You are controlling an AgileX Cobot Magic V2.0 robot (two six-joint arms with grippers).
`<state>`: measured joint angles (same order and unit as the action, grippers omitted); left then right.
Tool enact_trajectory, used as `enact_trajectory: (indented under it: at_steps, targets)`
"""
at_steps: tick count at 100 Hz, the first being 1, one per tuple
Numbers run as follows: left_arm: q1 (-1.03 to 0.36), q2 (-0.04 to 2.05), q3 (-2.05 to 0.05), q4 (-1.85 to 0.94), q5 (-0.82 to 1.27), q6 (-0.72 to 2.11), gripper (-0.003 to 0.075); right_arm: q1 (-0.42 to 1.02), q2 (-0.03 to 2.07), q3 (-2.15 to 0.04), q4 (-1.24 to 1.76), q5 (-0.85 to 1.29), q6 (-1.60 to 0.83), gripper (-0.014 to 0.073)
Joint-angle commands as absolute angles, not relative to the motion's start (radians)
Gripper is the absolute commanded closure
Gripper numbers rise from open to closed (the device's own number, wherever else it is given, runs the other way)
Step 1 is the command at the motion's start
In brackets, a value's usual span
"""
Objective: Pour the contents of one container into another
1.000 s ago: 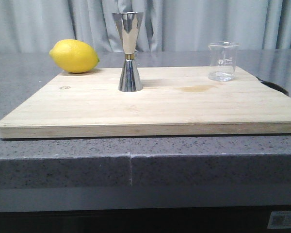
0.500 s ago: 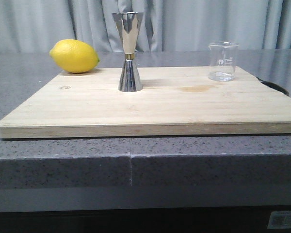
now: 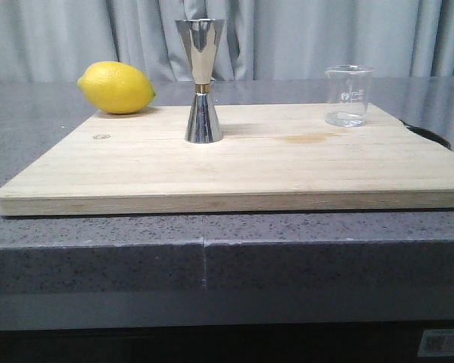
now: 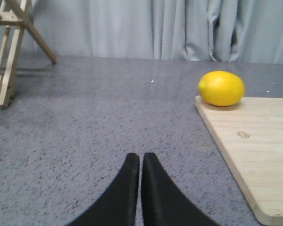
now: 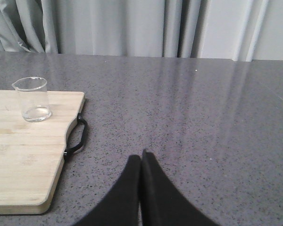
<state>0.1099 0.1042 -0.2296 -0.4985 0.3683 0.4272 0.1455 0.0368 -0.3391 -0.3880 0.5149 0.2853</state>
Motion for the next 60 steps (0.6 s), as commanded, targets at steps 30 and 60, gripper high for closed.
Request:
enact_trajectory:
  at_steps: [30, 60]
  targets:
    - [0.078, -0.03, -0.148, -0.165, 0.175, 0.106, 0.0739, 0.147, 0.049, -0.361, -0.402, 0.443, 0.279, 0.0666]
    - [0.078, -0.028, -0.024, 0.041, 0.026, -0.109, 0.0738, 0.147, 0.049, -0.361, -0.402, 0.443, 0.279, 0.0666]
